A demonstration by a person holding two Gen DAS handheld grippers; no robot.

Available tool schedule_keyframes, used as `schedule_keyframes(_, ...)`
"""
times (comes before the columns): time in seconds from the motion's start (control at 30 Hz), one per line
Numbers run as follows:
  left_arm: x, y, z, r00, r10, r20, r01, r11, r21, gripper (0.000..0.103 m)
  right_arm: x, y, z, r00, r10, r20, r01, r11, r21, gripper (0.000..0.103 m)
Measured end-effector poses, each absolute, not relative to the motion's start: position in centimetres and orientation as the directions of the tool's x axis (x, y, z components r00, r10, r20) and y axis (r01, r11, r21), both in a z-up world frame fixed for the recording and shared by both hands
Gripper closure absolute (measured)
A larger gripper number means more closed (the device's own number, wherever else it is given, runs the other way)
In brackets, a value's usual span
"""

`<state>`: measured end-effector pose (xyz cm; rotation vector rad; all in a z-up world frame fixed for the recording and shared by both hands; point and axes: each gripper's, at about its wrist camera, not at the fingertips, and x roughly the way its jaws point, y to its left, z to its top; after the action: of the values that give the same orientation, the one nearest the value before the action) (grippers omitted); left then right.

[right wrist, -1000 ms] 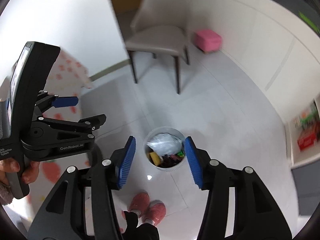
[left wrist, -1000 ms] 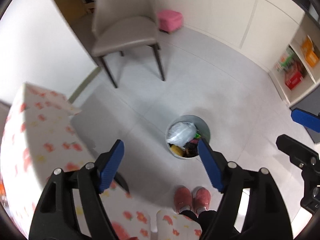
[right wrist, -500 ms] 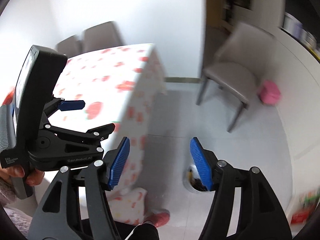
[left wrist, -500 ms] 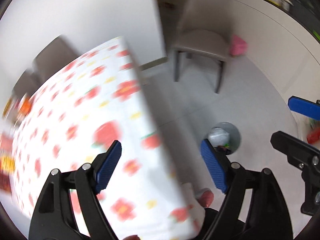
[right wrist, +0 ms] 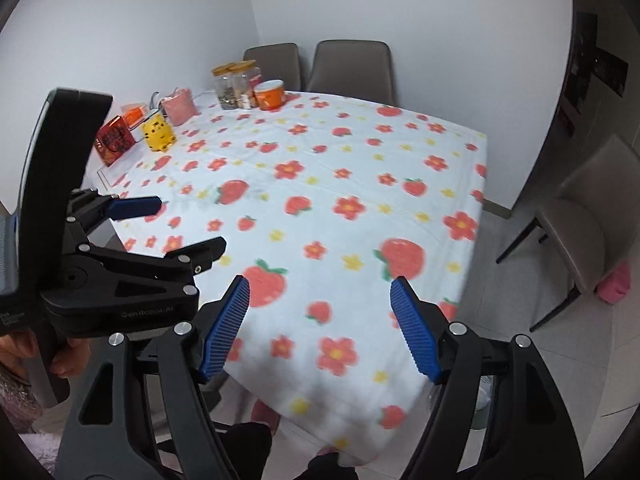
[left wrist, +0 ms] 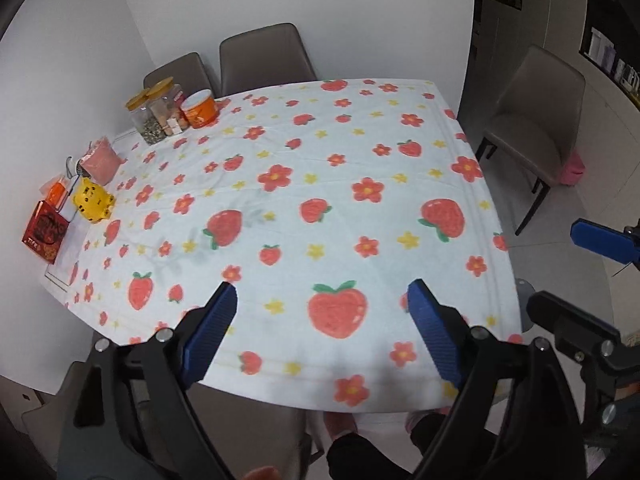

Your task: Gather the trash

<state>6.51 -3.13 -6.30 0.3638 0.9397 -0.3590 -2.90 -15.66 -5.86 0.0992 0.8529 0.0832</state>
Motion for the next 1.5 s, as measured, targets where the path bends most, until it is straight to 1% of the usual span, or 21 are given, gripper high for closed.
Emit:
schedule_keyframes(0.1, 7.3, 0.9, -4.3, 0.575, -0.131, -0.808, 0.462, 0.867, 0.188, 0.014, -2.4, -11.6, -4.3, 0.660, 0.096, -0.745, 0.003, 0.991, 0.130, 0.031)
schedule_keyframes(0.23, 8.3, 5.2, -3.0, 0.584, -0.121, -0.803, 0.466, 0.860, 0.209, 0.013, -1.8, -8.0, -2.8, 0.669, 0.073, -0.739, 0.035, 0.991, 0.129, 0.029)
schedule_keyframes(0.33, 9.1, 7.9, -2.5, 0.568, -0.115, -0.815, 0.453, 0.870, 0.193, 0.013, -1.0, -5.7, -1.9, 0.674, 0.070, -0.735, 0.044, 0.990, 0.135, 0.027)
schedule_keyframes(0.43, 9.6, 9.9, -2.3, 0.551, -0.128, -0.825, 0.425, 0.893, 0.145, 0.013, -0.5, -3.8, -1.1, 0.681, 0.071, -0.729, 0.031, 0.992, 0.126, 0.024)
schedule_keyframes(0.63, 9.4, 12.6, -1.3, 0.565, -0.073, -0.822, 0.313, 0.941, 0.131, 0.013, 0.3, -1.5, 0.5, 0.687, 0.103, -0.719, -0.047, 0.994, 0.097, 0.024)
schedule_keyframes(0.73, 9.2, 13.3, -0.6, 0.571, -0.070, -0.818, 0.279, 0.954, 0.113, 0.013, 0.6, -0.9, 1.1, 0.692, 0.128, -0.711, -0.081, 0.992, 0.100, 0.024)
schedule_keyframes(0.93, 8.9, 13.6, 0.7, 0.601, -0.044, -0.798, 0.227, 0.967, 0.118, 0.013, 1.1, -0.7, 1.9, 0.699, 0.155, -0.698, -0.125, 0.988, 0.094, 0.024)
schedule_keyframes(1.1, 8.8, 13.2, 0.9, 0.607, -0.044, -0.794, 0.235, 0.964, 0.126, 0.013, 1.5, -0.9, 2.0, 0.701, 0.167, -0.693, -0.137, 0.986, 0.099, 0.023)
schedule_keyframes(1.23, 8.8, 12.7, 1.0, 0.598, -0.078, -0.797, 0.255, 0.962, 0.098, 0.013, 1.5, -1.1, 2.1, 0.704, 0.166, -0.691, -0.135, 0.986, 0.099, 0.023)
schedule_keyframes(1.5, 9.0, 12.2, 1.2, 0.599, -0.086, -0.796, 0.276, 0.956, 0.104, 0.013, 1.4, -1.5, 2.3, 0.708, 0.152, -0.690, -0.115, 0.988, 0.101, 0.023)
